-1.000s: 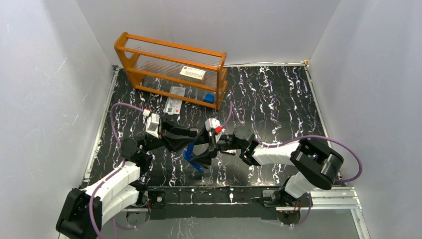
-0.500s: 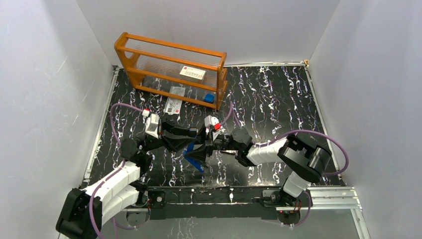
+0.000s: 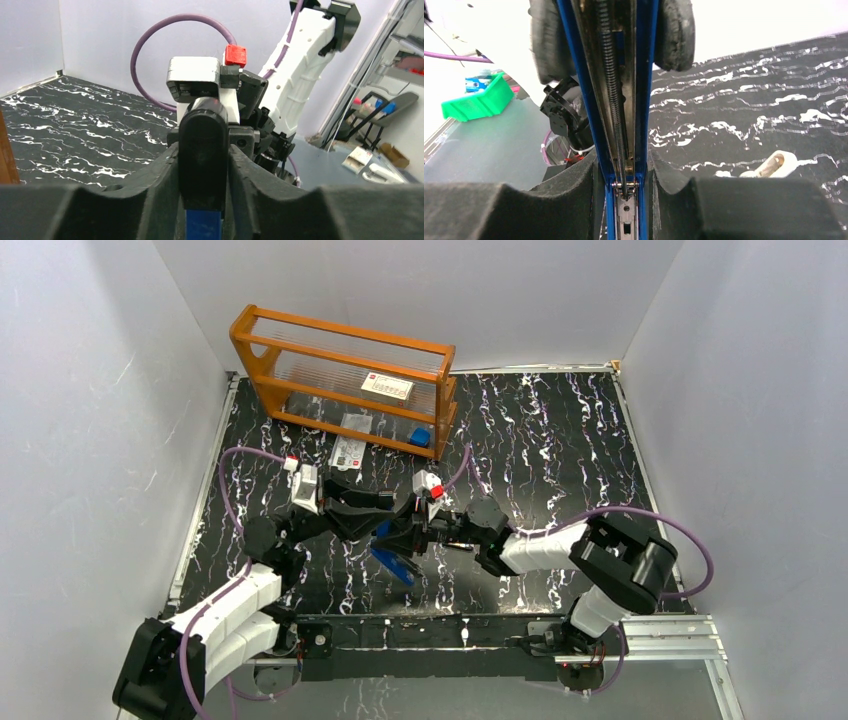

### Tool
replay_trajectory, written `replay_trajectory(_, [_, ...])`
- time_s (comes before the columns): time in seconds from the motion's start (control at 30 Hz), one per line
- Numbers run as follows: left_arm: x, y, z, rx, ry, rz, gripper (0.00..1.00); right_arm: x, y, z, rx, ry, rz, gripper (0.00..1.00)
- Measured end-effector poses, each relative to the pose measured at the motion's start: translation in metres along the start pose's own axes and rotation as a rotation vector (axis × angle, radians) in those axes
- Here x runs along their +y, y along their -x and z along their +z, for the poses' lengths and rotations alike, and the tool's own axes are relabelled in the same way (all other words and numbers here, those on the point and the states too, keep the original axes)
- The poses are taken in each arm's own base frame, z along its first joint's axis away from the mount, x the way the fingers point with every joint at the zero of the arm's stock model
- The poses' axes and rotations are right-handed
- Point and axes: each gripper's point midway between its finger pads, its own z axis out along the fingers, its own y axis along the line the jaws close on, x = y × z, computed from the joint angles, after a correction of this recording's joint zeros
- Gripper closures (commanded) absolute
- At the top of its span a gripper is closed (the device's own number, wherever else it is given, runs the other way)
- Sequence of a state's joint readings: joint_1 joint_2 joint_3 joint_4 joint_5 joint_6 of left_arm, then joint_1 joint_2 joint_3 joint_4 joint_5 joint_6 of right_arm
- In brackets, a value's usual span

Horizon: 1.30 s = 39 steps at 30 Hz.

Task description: Load the staples into the stapler

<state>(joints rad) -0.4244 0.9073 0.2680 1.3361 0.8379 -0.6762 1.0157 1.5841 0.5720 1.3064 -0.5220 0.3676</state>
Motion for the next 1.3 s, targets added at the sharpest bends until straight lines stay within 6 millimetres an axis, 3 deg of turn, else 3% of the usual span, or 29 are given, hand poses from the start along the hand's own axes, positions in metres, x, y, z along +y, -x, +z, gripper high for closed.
replay_trajectory(0.3, [0.009, 0.001, -0.010, -0.005, 0.128, -0.024, 0.32, -0.014, -0.012, -0.020, 0.140, -0.177, 0.079, 0.81])
replay_trajectory(0.47, [0.030, 0.004, -0.022, 0.011, 0.326, -0.050, 0.19, -0.025, -0.025, -0.038, 0.216, -0.289, 0.102, 0.82])
replay_trajectory(0.77, [0.075, -0.004, -0.063, 0.038, 0.715, -0.100, 0.16, -0.044, -0.059, -0.058, 0.354, -0.433, 0.158, 0.90])
replay_trajectory(0.87, [0.086, -0.004, -0.076, 0.068, 0.832, -0.120, 0.16, -0.062, -0.068, -0.050, 0.426, -0.514, 0.185, 0.90])
replay_trajectory(1.0, [0.092, 0.012, -0.095, 0.084, 0.992, -0.124, 0.16, -0.085, -0.069, -0.037, 0.444, -0.628, 0.181, 0.90])
replay_trajectory(1.17, [0.091, 0.033, -0.114, 0.077, 1.145, -0.143, 0.14, -0.116, -0.076, -0.021, 0.496, -0.786, 0.211, 0.86])
replay_trajectory(1.3, [0.085, 0.032, -0.121, 0.090, 1.199, -0.217, 0.13, -0.142, -0.091, -0.014, 0.549, -0.923, 0.209, 0.86])
